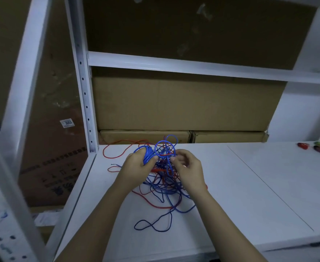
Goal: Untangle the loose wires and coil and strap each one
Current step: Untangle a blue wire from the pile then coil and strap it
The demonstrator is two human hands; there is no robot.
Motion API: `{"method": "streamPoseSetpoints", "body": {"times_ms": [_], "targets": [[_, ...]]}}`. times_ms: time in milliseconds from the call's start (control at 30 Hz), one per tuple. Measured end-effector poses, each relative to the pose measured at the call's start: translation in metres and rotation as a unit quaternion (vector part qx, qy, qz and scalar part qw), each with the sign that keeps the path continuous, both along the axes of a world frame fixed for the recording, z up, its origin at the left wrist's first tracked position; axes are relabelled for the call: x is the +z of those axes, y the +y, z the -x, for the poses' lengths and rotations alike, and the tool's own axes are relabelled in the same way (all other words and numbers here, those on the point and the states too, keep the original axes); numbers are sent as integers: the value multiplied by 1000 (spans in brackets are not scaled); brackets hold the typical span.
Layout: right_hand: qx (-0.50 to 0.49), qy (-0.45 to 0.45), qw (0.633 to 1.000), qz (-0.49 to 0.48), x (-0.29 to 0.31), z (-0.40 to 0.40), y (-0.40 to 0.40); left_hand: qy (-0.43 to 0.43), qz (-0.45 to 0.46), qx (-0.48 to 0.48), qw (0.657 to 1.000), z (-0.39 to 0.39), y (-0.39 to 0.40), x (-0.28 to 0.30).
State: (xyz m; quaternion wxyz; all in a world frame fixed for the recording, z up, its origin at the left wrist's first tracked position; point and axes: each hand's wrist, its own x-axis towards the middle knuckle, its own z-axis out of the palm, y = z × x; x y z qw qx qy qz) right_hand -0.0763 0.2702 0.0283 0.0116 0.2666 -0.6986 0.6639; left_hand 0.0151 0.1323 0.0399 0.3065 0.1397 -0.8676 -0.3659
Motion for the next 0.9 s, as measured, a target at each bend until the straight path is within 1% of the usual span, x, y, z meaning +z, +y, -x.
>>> {"method": "streamPoseSetpoints", "body": {"times_ms": [133, 233, 267, 367, 433, 533, 600, 633, 667, 767, 800, 900], "targets": [[-3, 98, 995, -4, 11, -1, 1, 25, -26, 16, 999, -5, -1, 3], [-28, 211, 977, -25, 17, -1, 2, 34, -10, 57, 998, -7, -4, 6], [-36, 230, 972, -24, 20, 0, 2, 34, -1, 68, 997, -7, -5, 7], [-20, 200, 979, -20, 35, 4, -2, 28, 47, 79, 995, -9, -6, 8], [14, 143, 989, -43, 50, 9, -5, 17, 94, 84, 992, -12, -6, 7], [119, 32, 988, -95, 70, 10, -7, 12, 145, 98, 985, -15, -5, 6], [199, -10, 976, -91, 77, 4, -6, 13, 148, 112, 983, -15, -4, 6], [227, -9, 970, -91, 79, 0, -5, 15, 140, 118, 983, -14, -3, 6], [241, 11, 965, -100, 78, -3, -4, 19, 127, 122, 984, -13, -1, 6], [229, 145, 951, -151, 69, -6, -1, 32, 86, 124, 988, -12, 2, 6], [225, 172, 948, -148, 64, -6, -1, 33, 81, 121, 989, -13, 2, 6], [187, 206, 955, -105, 52, -4, -1, 20, 56, 98, 993, -14, 4, 5]]}}
